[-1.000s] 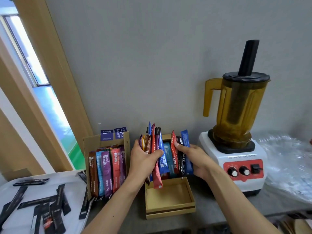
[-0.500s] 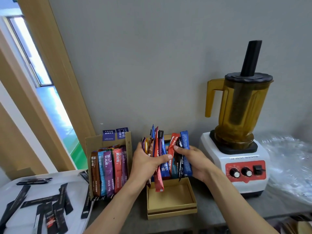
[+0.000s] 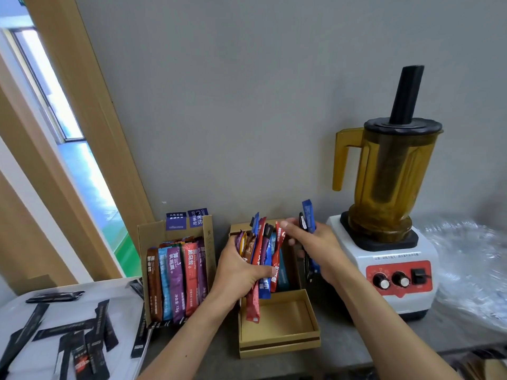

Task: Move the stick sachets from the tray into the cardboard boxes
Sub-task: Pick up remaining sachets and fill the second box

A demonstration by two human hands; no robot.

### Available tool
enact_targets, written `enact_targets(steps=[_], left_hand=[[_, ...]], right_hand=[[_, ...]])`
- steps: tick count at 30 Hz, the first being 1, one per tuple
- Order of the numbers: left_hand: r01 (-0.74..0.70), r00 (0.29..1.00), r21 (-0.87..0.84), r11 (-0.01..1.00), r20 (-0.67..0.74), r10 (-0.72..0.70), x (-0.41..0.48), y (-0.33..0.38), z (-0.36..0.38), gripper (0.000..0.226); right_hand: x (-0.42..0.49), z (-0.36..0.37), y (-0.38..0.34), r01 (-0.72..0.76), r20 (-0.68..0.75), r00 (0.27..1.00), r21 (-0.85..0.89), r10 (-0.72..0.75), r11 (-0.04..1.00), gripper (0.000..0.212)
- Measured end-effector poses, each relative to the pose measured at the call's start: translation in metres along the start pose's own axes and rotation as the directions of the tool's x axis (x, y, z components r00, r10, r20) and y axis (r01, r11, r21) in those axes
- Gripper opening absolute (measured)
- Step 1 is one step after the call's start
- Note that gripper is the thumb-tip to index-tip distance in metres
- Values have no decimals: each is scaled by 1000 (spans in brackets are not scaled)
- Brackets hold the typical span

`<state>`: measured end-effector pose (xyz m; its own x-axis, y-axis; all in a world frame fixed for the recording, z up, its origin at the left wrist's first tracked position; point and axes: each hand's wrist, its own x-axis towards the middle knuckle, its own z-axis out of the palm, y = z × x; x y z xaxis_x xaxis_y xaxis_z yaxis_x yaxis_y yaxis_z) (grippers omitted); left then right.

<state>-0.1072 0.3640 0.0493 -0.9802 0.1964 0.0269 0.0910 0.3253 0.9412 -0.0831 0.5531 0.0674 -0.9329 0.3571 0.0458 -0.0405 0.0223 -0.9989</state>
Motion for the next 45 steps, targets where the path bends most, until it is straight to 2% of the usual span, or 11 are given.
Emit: enact_targets(steps=[4,10,14,20,22,27,30,34,37,41,45], left_hand=[[0,1000,54,999,11,0,4,-1,3,84],[19,998,16,1000,-62,-18,12,1,2,79],[19,997,-32,999,-70,-21,14,0,-2,77],[11,996,-66,998,-87,-17,9,-1,-3,76],[2,996,-74,997,-91,-9,8,0,-4,74],[-31,993,-73,997,-112,23,7,4,-7,70],[-36,993,-54,998,-119,29,8,5,-9,71],[-36,992,-46,998,-123,31,7,2,-12,72],[-30,993,-34,999,-113,26,4,1,-14,74],[-32,994,-34,999,-103,29,-1,2,-16,75],[-29,995,-45,999,-94,24,-2,4,-14,75]], right_hand=[[11,0,0,78,-52,995,-134,-86,988,11],[28,8,7,120,-30,990,-381,-141,917,23],[37,6,7,168,23,981,-597,-193,784,20],[38,9,17,251,88,948,-798,-307,547,11],[33,13,21,269,99,938,-814,-333,515,15],[27,28,25,269,100,945,-781,-313,563,29],[28,37,25,217,95,958,-855,-270,470,40],[24,47,27,165,50,958,-903,-283,398,39],[25,53,36,162,55,962,-901,-266,402,35],[28,50,37,144,15,966,-859,-258,491,27],[31,50,39,153,27,964,-869,-263,470,34]])
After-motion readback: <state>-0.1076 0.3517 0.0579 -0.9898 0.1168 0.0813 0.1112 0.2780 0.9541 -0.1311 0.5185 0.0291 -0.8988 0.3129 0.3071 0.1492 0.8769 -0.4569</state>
